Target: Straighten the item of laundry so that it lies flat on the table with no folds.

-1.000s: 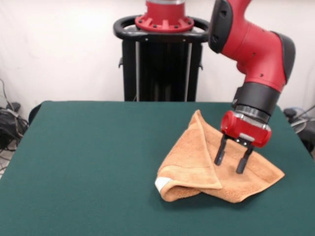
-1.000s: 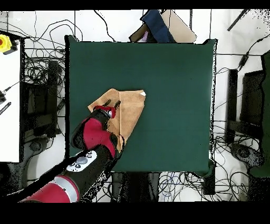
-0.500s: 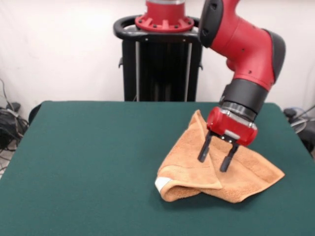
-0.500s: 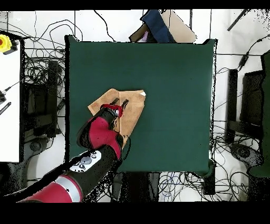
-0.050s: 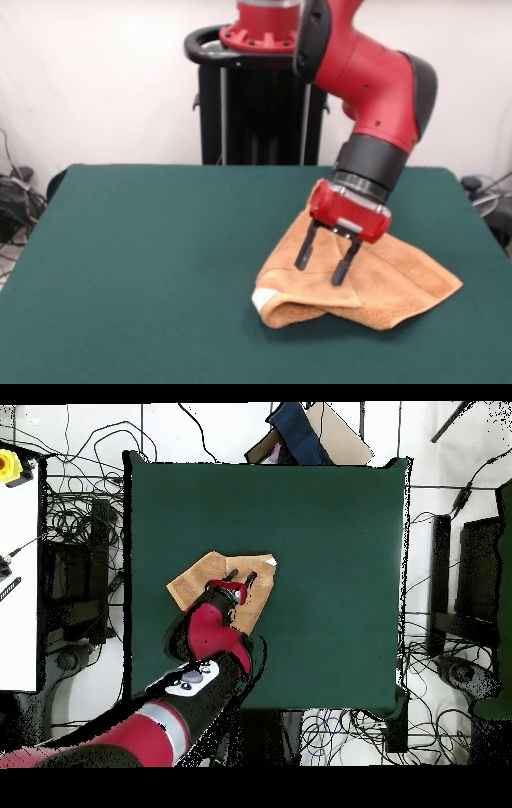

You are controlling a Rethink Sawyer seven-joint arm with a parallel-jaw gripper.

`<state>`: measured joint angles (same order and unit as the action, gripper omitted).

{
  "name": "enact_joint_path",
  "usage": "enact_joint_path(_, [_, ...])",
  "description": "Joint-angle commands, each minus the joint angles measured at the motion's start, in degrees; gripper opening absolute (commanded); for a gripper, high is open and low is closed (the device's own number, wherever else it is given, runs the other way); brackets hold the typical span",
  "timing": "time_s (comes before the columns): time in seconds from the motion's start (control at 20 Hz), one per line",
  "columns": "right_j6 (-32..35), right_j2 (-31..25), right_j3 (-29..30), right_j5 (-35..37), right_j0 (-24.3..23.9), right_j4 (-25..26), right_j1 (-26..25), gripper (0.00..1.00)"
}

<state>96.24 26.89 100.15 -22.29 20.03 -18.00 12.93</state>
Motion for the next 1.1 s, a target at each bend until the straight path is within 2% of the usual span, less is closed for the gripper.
enact_joint_path(0.05, [12.58,-14.04,-1.89,1.48,-5.16,5.35,1.29,1.00])
enact_joint_path(0.3, [12.41,-17.18,-1.05,3.77,-7.68,6.94,2.62,1.00])
enact_joint_path(0.45, [11.90,-17.02,-0.69,5.23,-7.27,5.75,3.01,1.00])
enact_joint_path(0.85, [9.37,-8.78,-1.63,14.42,0.58,-3.77,2.64,1.00])
enact_joint_path(0.95, [9.15,-7.62,-1.93,15.46,1.55,-4.74,2.45,1.00])
enact_joint_path(1.1, [9.77,-8.00,-2.19,12.86,1.23,-4.10,1.73,1.00])
